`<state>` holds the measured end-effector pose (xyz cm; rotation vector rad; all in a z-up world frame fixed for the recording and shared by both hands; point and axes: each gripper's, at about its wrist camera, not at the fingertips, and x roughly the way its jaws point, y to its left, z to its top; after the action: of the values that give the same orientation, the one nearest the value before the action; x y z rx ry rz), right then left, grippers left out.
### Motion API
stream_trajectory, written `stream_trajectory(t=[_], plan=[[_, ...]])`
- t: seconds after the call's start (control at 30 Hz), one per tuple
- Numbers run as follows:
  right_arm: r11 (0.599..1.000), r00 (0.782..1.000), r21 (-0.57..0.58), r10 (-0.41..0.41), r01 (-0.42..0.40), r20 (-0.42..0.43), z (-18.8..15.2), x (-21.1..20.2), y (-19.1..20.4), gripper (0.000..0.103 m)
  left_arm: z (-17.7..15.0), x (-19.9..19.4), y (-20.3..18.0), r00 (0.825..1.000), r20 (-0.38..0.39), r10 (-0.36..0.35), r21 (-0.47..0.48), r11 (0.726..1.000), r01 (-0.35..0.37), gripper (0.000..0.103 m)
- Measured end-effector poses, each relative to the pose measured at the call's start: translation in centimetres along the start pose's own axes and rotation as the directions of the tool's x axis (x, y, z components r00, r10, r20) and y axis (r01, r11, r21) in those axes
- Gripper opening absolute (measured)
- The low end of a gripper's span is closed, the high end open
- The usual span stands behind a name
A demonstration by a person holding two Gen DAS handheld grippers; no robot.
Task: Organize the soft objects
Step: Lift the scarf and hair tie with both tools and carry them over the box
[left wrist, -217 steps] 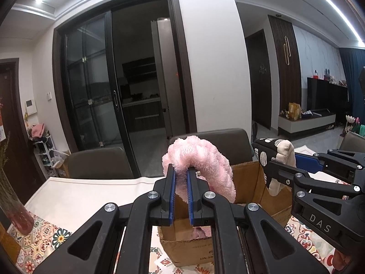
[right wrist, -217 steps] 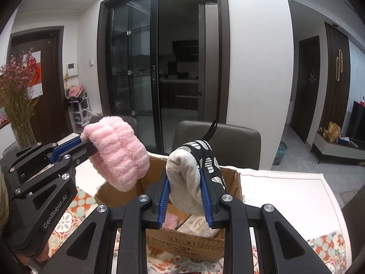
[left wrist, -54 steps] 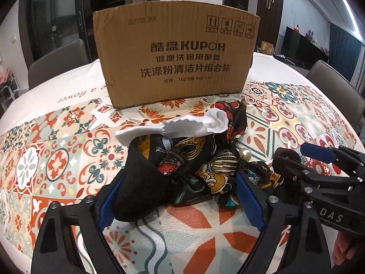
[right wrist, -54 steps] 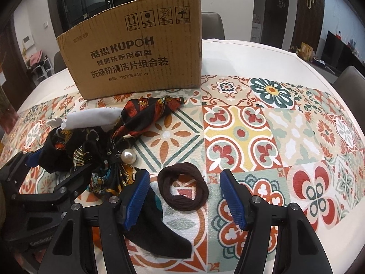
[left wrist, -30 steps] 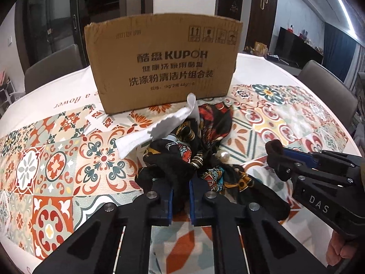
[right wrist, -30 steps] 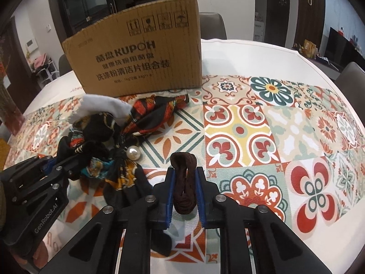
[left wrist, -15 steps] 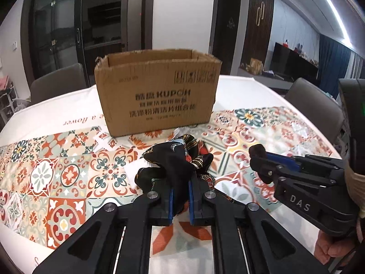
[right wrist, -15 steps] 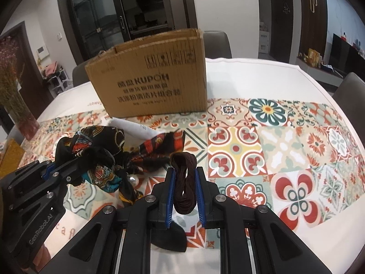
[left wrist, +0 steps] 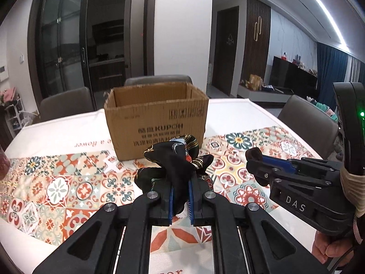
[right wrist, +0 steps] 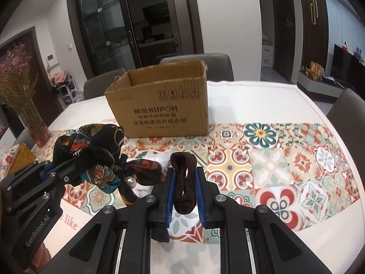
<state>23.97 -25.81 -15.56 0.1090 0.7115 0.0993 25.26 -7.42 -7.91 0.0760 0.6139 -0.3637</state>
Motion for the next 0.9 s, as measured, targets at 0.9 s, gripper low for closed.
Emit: stream_trajectory(t=[0.9], plan=[[0.997, 0.981, -0.058, 0.057, -0.048, 0.184, 5.6, -5.5, 1.7, 0.019, 5.7, -5.9, -0.3, 0.974, 0.207, 0.097, 0.021, 0.994, -0.103, 0.011]])
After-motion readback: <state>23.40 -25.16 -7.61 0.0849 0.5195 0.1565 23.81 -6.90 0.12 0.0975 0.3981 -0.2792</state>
